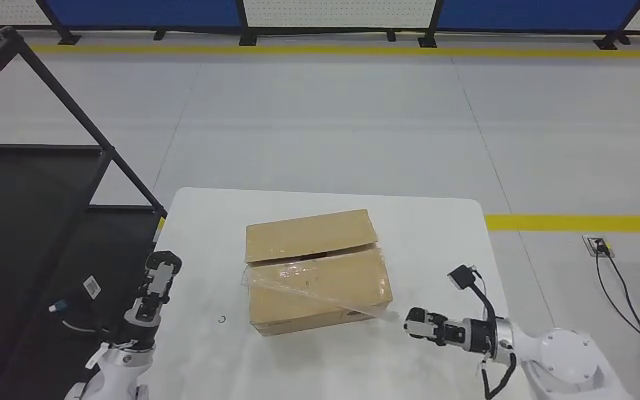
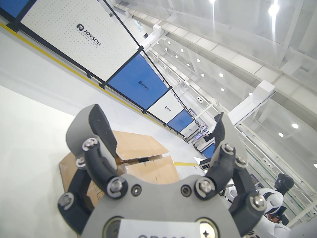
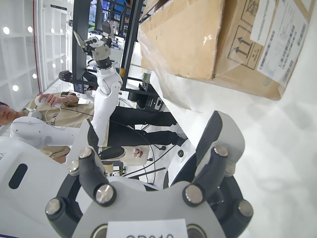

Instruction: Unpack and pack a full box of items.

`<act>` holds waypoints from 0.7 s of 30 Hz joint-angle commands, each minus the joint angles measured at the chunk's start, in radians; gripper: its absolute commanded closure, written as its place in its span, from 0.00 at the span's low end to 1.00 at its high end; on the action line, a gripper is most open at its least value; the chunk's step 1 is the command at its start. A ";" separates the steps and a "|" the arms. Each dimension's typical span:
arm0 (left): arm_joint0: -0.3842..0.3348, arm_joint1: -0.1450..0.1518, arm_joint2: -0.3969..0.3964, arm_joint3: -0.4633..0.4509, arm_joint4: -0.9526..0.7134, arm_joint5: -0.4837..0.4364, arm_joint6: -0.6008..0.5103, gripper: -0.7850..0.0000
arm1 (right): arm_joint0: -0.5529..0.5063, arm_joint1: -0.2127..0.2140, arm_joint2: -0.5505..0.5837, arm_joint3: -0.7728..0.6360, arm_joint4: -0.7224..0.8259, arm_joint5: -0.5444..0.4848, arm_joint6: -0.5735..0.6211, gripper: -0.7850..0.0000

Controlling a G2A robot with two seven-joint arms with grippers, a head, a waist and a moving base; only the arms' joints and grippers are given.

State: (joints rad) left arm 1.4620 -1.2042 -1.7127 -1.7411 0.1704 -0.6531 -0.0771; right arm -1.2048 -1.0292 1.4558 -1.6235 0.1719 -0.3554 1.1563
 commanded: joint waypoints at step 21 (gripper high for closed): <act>0.018 -0.004 0.009 -0.014 0.009 0.002 0.012 0.00 | 0.025 0.001 -0.074 -0.034 -0.257 -0.182 -0.196 0.00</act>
State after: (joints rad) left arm 1.4795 -1.2076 -1.7040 -1.7550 0.1806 -0.6511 -0.0659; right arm -1.1839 -1.0273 1.3858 -1.6565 -0.0620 -0.5392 0.9795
